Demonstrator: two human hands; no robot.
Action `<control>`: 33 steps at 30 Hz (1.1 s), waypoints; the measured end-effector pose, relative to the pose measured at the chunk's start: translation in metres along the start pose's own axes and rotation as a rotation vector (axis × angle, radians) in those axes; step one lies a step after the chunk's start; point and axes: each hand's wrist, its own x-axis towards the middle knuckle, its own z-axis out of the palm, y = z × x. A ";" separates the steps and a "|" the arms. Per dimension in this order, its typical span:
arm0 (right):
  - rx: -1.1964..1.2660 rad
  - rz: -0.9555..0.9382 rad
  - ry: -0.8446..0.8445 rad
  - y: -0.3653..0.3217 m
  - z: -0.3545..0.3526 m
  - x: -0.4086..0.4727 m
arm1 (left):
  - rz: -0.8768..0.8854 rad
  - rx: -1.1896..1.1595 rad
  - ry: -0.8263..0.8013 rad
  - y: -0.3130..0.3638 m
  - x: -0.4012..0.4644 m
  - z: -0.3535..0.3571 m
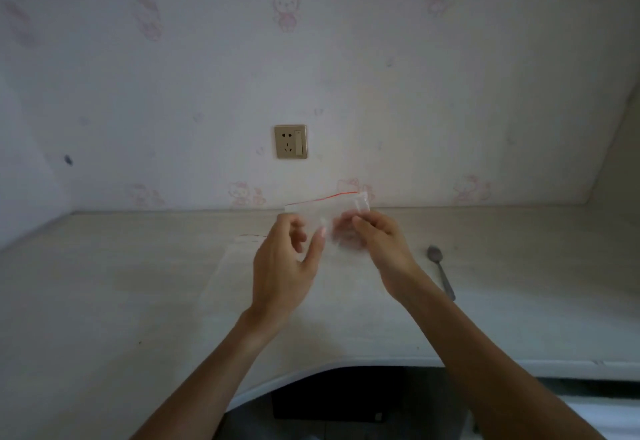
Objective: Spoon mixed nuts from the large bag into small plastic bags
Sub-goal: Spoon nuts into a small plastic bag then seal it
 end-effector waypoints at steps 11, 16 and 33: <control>-0.247 -0.173 -0.152 -0.012 -0.025 -0.010 | -0.589 -0.326 -0.163 0.026 0.039 0.013; -0.401 -0.132 -0.257 -0.028 -0.014 -0.021 | -0.448 -0.289 -0.176 0.036 0.033 0.014; 0.011 0.171 0.091 -0.043 -0.046 -0.010 | -0.761 -0.779 -0.161 0.024 0.040 -0.002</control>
